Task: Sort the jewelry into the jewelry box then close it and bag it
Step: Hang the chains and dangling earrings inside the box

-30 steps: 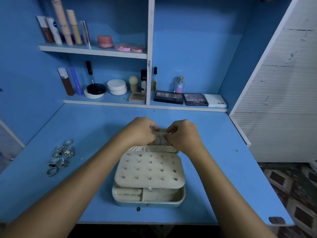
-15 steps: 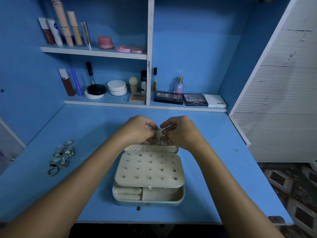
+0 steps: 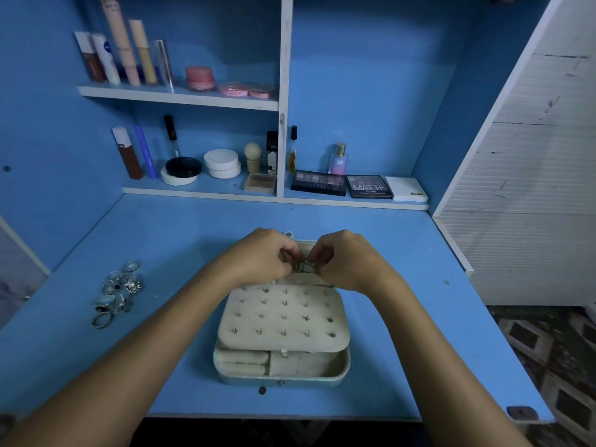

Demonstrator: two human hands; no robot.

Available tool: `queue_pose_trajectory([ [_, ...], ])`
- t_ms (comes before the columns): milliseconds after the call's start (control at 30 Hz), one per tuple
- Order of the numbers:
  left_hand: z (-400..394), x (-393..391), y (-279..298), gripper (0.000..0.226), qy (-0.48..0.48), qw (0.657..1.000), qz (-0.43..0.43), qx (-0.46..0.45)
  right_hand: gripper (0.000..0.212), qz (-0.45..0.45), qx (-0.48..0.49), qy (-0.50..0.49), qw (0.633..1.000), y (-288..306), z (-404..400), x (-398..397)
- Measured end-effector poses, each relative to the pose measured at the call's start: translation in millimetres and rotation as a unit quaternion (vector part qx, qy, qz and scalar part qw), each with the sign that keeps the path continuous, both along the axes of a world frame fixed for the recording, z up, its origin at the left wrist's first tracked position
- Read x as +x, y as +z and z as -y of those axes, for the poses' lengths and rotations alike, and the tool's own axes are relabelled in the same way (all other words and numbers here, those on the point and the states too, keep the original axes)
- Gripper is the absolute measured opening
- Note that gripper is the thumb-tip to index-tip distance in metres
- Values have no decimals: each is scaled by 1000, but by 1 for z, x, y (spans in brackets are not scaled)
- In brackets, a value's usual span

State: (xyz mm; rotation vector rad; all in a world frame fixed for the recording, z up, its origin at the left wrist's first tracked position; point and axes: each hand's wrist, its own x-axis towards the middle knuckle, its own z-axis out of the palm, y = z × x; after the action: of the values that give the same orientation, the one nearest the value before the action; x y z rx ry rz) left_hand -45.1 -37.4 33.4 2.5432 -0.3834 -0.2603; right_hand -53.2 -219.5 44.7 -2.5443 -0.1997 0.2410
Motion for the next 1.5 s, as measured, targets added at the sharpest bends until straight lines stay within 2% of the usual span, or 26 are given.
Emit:
queue_pose_trajectory([
  [200,12,4,2,30,-39,999,7,36,16,-3,-35,-2,999,-4,7,-1],
  [333,15,7,0,22,-45,996,15,79,20,-6,-31,17,999,-5,8,-2],
  [600,17,7,2,20,-30,997,4,67,17,-31,-58,45,997,-4,7,-1],
  [800,22,6,3,20,-20,998,-3,63,28,-30,-37,51,998,-11,11,0],
  [1133,22,6,13,23,-21,995,-67,72,30,-25,-14,58,998,-14,14,1],
  [1300,20,7,18,26,4,999,-13,37,28,-25,-16,61,998,-13,15,1],
  [1500,24,3,15,23,-25,996,-41,81,28,-28,-19,64,997,-13,15,1],
])
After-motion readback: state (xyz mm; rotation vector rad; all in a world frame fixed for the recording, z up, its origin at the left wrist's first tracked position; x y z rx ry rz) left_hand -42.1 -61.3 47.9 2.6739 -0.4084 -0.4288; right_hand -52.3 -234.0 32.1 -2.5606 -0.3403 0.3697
